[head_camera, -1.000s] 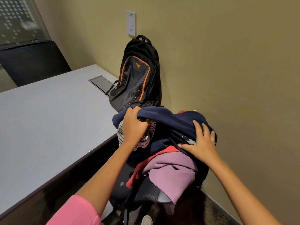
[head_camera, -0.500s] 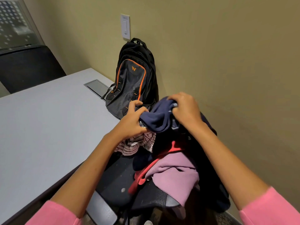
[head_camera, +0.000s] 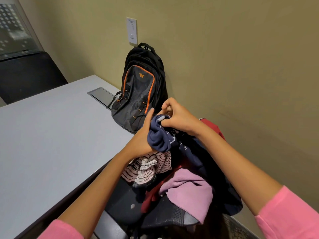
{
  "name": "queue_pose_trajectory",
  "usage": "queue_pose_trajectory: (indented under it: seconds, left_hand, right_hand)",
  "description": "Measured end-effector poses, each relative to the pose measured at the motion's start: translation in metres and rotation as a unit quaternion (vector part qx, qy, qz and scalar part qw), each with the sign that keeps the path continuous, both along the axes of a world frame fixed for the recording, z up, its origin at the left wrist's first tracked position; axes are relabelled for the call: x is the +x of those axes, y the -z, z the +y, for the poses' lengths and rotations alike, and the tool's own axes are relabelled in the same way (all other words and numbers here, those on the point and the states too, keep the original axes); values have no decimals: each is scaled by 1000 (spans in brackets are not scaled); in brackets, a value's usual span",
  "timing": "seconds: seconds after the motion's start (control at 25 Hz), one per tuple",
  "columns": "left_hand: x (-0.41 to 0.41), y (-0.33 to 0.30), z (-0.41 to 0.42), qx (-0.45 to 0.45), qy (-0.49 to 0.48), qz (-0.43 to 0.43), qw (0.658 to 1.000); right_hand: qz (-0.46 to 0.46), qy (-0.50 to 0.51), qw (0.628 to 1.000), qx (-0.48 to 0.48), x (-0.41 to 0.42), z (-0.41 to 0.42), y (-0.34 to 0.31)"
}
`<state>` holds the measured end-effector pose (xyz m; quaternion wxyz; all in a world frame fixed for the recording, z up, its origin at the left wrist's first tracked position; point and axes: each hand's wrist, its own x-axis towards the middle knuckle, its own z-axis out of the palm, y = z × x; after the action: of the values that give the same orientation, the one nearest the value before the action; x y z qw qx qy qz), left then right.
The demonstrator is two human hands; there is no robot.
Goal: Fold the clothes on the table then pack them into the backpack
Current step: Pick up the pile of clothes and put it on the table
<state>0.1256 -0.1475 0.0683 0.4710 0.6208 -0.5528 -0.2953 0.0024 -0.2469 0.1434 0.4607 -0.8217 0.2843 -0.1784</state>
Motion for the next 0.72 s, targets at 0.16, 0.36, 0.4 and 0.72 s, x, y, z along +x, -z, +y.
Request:
queue_pose_trajectory:
  seconds: [0.16, 0.36, 0.4, 0.72]
  left_hand:
    - [14, 13, -5, 19, -45, -123, 991]
    - [29, 13, 1, -3, -163, -157, 974]
    - [34, 11, 2, -7, -188, -153, 970]
    - [59, -8, 20, -21, -268, -153, 951]
  right_hand:
    - [-19, -2, 1000, 6, -22, 6, 10]
    - [340, 40, 931, -127, -83, -5, 44]
    - [394, 55, 909, -127, -92, -2, 52]
    - [361, 179, 857, -322, -78, 9, 24]
